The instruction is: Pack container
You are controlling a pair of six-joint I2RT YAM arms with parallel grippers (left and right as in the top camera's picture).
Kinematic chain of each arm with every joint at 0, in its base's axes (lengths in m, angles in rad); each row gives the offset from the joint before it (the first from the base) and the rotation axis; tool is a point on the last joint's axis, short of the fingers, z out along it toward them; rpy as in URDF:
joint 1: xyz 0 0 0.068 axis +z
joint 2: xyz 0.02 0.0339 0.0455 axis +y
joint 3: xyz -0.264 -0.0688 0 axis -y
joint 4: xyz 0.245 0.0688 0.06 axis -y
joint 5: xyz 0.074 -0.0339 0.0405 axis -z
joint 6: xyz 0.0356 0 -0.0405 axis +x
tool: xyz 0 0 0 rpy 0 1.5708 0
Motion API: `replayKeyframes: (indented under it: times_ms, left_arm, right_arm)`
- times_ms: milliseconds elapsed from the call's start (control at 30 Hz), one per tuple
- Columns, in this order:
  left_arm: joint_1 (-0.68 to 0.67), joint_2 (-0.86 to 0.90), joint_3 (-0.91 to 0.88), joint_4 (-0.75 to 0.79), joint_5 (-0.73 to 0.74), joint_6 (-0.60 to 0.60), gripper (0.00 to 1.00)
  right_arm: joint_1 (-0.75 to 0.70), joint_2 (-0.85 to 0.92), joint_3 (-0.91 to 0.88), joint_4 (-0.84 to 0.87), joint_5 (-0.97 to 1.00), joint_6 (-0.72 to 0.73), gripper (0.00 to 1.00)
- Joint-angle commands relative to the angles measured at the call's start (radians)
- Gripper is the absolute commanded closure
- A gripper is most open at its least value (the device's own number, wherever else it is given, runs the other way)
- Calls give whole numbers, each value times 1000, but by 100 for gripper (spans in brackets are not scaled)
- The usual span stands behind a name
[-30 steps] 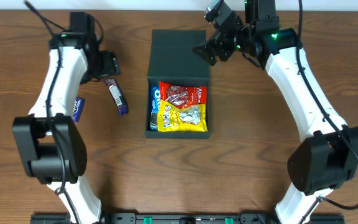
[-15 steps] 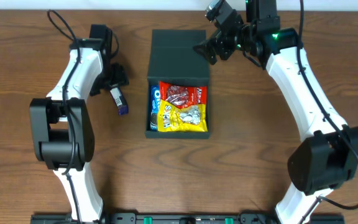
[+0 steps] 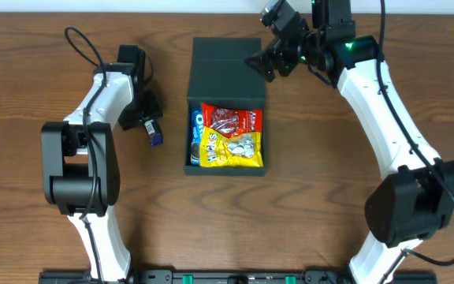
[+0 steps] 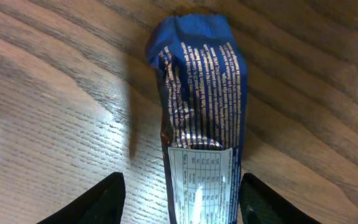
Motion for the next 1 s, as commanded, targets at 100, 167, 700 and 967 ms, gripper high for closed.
replayKeyframes:
  times_ms: [100,167,700,967]
  left_arm:
    - [2,15,-27,29,3,-2,42]
    - [2,15,-38,39,3,-2,45]
    - [2,14,-45,49,2,20,79]
    - [1,-42,-12,-7,-13,64,83]
  right_arm:
    - [-8,-5,9,-1,-5,16,1]
    - [-8,-5,9,0,-5,16,1]
    - [-10,-5,9,-2,-4,16,1]
    - [-48,-5,9,-1,26,16,1]
